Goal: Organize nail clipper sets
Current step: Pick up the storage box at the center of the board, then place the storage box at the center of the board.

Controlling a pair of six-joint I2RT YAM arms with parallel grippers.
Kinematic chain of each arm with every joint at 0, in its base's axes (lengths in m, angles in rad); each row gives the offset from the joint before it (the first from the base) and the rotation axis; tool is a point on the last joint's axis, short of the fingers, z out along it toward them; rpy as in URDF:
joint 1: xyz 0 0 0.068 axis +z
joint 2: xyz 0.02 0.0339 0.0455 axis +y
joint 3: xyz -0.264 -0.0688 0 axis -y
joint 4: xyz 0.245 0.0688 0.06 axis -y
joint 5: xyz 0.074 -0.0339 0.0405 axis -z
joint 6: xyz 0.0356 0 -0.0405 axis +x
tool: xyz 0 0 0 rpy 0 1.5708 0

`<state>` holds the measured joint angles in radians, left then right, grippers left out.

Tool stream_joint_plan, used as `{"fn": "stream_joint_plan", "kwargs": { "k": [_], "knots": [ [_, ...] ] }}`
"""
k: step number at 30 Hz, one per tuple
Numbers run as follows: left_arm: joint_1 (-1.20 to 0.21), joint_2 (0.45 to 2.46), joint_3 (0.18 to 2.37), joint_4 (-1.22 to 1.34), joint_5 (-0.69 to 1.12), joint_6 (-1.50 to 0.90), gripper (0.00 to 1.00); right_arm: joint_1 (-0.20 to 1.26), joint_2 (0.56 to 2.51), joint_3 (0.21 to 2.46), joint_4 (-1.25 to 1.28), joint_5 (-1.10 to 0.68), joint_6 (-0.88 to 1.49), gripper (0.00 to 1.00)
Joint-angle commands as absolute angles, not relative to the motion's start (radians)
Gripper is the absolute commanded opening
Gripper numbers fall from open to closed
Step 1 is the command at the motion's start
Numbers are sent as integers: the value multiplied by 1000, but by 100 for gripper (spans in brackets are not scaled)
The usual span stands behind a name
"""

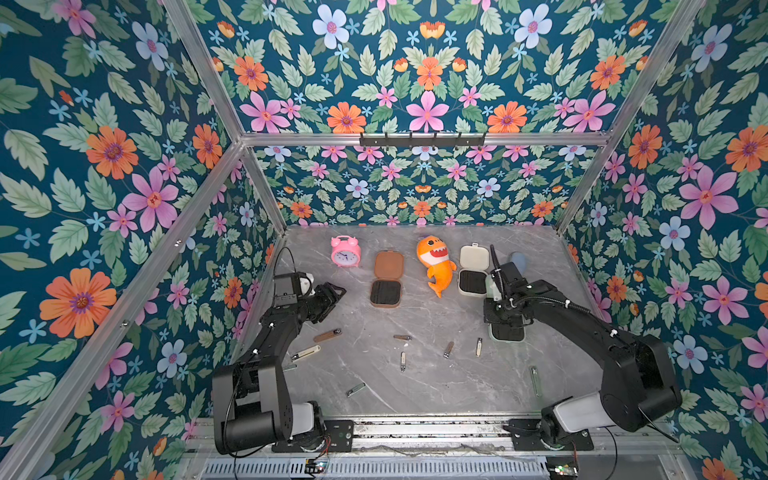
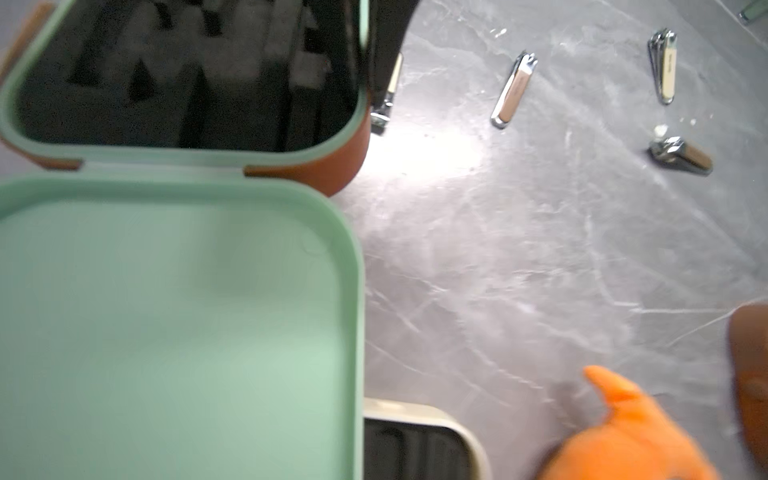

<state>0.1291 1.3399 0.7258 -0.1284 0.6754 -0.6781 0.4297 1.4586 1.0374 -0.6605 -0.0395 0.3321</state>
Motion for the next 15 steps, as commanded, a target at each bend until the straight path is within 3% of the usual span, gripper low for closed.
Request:
{"fn": "stream_joint_plan", "kwargs": {
  "k": [1,6,15],
  "knots": [
    [129,1339,722,-115,684,-680,69,542,1478,1091,-663,-7,186,0],
    [130,1336,711,-115,683,-679,69,725,1599,1205,-630,-29,31,0],
    [164,1304,667,-130,682,-662,70,807,1874,1420,-685,-100,-79,0]
  ]
}}
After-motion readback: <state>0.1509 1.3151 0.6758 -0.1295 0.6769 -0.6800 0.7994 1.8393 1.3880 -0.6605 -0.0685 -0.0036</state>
